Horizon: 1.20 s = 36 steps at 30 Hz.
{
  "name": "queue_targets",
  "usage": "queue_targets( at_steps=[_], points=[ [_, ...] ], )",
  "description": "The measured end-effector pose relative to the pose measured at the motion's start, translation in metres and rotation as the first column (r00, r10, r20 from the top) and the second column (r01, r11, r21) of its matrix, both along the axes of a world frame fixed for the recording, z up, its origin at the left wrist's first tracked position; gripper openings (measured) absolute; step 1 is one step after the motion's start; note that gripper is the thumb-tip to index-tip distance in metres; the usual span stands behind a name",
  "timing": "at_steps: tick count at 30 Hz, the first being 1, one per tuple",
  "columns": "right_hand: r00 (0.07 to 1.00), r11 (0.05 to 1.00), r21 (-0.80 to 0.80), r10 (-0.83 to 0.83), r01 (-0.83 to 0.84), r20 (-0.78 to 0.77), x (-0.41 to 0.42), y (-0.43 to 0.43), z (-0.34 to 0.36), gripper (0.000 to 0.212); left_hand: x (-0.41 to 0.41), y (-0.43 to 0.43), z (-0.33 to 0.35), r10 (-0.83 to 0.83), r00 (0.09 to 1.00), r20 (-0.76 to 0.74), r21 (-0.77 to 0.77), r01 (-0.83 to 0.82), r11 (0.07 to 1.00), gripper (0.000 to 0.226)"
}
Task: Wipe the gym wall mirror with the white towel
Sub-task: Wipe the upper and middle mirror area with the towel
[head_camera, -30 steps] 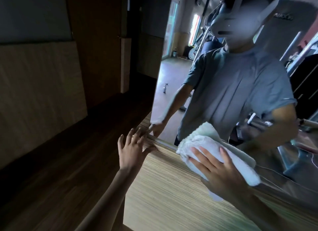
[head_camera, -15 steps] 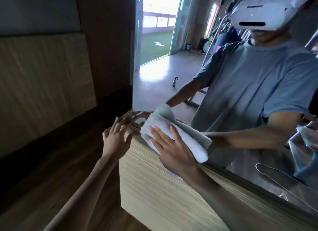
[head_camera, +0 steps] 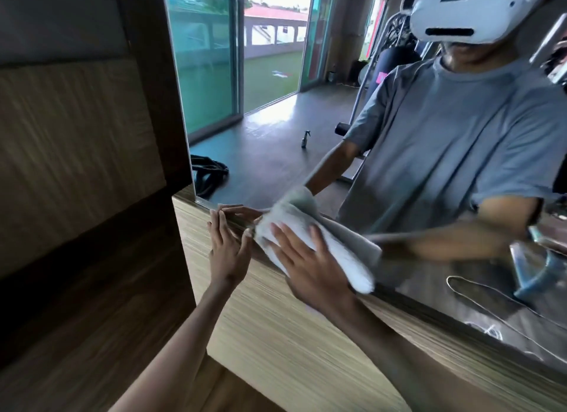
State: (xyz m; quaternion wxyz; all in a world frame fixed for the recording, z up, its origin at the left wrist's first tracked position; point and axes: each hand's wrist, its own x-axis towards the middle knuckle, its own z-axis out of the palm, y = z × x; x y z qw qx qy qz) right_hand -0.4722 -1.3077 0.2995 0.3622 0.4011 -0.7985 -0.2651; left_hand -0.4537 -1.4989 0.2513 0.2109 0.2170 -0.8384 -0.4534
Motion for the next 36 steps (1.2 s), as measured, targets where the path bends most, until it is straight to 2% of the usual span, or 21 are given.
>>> queue_targets(
  at_steps=[2, 6, 12, 15, 20, 23, 26, 31, 36],
  points=[
    [1.000, 1.000, 0.000, 0.012, -0.012, 0.024, -0.003, -0.025, 0.002, 0.062, 0.002, -0.002, 0.002, -0.007, 0.999, 0.049, -0.035, 0.008, 0.999, 0.105],
    [0.998, 0.998, -0.052, 0.041, -0.038, 0.054, 0.002, -0.004, 0.000, 0.066, 0.010, -0.014, 0.002, -0.007, 0.986, 0.164, -0.239, 0.046, 0.970, 0.079],
    [0.998, 0.994, -0.100, -0.049, 0.053, 0.041, 0.028, 0.129, -0.014, 0.069, 0.020, -0.028, 0.001, -0.004, 0.982, 0.187, -0.457, 0.091, 0.885, 0.083],
    [0.995, 0.993, -0.073, -0.094, 0.097, 0.045, 0.037, 0.159, -0.009, 0.073, 0.019, -0.031, 0.001, -0.047, 0.979, 0.200, -0.451, 0.134, 0.882, 0.084],
    [0.996, 0.995, -0.035, -0.090, 0.090, 0.003, 0.026, 0.085, -0.002, 0.069, 0.020, -0.035, 0.009, -0.114, 0.964, 0.241, -0.400, 0.205, 0.893, 0.082],
    [0.999, 0.999, 0.023, -0.046, 0.046, 0.000, 0.015, 0.036, 0.006, 0.060, 0.025, -0.039, 0.013, -0.066, 0.969, 0.236, -0.493, 0.178, 0.852, 0.073],
    [0.998, 0.998, 0.044, -0.052, 0.051, 0.030, 0.014, 0.033, 0.012, 0.062, 0.027, -0.039, 0.016, -0.011, 0.980, 0.197, -0.573, 0.125, 0.810, 0.066],
    [1.000, 1.000, -0.004, 0.003, -0.002, 0.010, 0.029, 0.128, 0.005, 0.068, 0.026, -0.037, 0.017, 0.048, 0.982, 0.182, -0.631, 0.079, 0.772, 0.062],
    [0.997, 0.998, 0.019, -0.059, 0.060, -0.039, 0.050, 0.269, -0.001, 0.083, 0.019, -0.025, 0.024, 0.050, 0.978, 0.201, -0.518, 0.063, 0.853, 0.066]
  ],
)
